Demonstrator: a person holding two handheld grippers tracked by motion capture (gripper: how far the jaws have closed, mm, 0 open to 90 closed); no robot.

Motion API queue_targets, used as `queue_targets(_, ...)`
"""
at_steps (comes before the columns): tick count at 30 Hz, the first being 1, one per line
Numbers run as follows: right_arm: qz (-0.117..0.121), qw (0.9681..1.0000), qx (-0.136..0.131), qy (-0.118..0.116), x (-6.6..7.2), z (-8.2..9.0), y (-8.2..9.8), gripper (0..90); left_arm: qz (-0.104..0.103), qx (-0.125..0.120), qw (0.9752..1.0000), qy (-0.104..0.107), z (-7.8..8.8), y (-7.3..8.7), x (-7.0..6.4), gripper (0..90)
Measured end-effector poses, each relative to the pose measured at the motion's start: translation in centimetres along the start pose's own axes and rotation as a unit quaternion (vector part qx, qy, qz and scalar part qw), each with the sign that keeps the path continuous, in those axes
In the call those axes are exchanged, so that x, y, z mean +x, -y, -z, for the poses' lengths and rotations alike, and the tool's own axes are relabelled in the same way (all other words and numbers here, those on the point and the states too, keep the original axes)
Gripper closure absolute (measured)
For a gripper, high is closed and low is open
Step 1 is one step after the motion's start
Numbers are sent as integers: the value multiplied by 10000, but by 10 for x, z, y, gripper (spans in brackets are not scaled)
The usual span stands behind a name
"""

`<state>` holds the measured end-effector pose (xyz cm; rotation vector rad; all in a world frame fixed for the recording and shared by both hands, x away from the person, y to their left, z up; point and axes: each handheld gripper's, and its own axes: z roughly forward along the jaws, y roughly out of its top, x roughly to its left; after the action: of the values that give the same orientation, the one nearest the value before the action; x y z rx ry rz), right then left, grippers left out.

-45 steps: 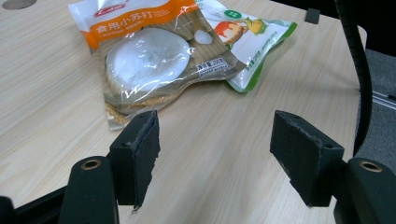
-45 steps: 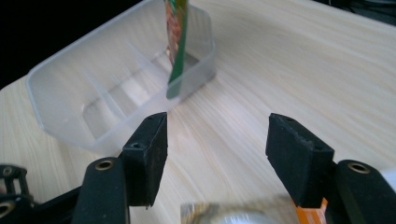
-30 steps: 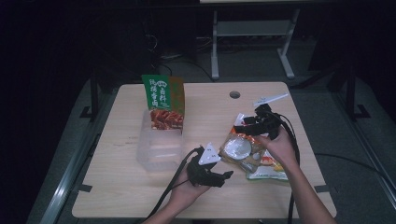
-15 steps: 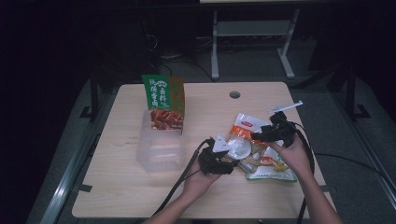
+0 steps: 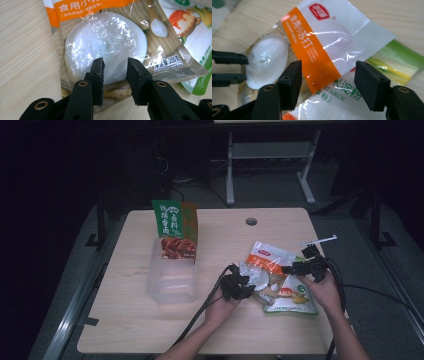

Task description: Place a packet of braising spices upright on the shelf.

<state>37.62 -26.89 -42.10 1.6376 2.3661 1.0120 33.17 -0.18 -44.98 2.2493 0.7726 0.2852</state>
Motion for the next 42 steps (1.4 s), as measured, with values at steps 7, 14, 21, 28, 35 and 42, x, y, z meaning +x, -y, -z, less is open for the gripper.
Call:
queue_targets(7, -165, 9998, 8, -69, -6, -6, 4, 399, -194, 78, 9997, -94, -1, 0, -4, 664)
queue_targets(14, -185, 9997, -87, -102, -7, -1, 4, 433, -115, 189, 9997, -129, 0, -1, -1, 624)
queue_targets(21, -220, 9997, 43, 3, -5, -3, 4, 436, -140, 195, 9996, -177, 0, 0, -2, 617)
queue_targets(28, -403, 9988, 144, 254, -6, -3, 4, 441, -158, 194, 9995, -186, -1, 0, -2, 617)
queue_targets(35, -316, 9994, 151, 33, -3, -5, 3, 440, -152, 188, 9996, -169, -1, -1, -2, 608)
queue_targets(42, -223, 9995, 157, -175, 4, -10, 1, 461, -155, 187, 9995, -195, -1, 0, -3, 610)
